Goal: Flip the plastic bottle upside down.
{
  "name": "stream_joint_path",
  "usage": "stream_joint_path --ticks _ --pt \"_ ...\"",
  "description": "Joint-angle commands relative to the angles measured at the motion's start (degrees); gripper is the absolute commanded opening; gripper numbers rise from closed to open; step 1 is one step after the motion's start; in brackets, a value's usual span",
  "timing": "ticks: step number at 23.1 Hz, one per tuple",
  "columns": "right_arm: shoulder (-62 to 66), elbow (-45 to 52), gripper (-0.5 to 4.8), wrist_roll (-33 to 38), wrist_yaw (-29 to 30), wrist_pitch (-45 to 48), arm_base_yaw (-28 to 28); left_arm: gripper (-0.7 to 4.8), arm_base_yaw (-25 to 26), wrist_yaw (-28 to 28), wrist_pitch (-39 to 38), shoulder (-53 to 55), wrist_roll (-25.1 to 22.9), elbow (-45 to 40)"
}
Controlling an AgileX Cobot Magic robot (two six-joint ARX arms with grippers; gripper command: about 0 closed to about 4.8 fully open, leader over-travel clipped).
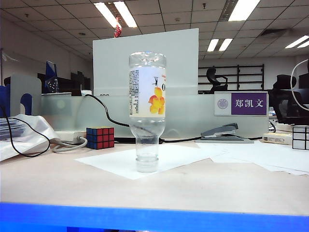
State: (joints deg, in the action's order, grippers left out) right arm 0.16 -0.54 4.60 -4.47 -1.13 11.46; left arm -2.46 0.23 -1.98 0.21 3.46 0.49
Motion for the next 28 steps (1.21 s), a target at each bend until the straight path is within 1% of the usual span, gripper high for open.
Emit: stream_joint_path --ticks 1,6,8,15,28 --pt "-0.1 0.4 -0.09 0.0 0.7 1.2 -0.8 -0.04 0.1 0.0 0.7 -0.1 0.0 0.0" --pt "-0.1 0.4 -0.09 0.1 6.6 3.1 -2.3 -0.04 0.1 0.0 0.7 -0.1 0.0 0.0" --pt "-0.1 0.4 -0.09 0.1 7.6 3.7 -3.0 -0.04 0.1 0.0 0.7 -0.1 0.0 0.0" --pt "-0.1 0.4 -0.09 0.1 7.6 3.8 -4.5 -0.04 0.0 0.0 0.7 -0.1 0.0 0.0" --pt "-0.1 0.4 -0.09 0.1 7.6 3.7 -4.6 -0.04 0.0 0.0 0.7 -0.1 0.0 0.0"
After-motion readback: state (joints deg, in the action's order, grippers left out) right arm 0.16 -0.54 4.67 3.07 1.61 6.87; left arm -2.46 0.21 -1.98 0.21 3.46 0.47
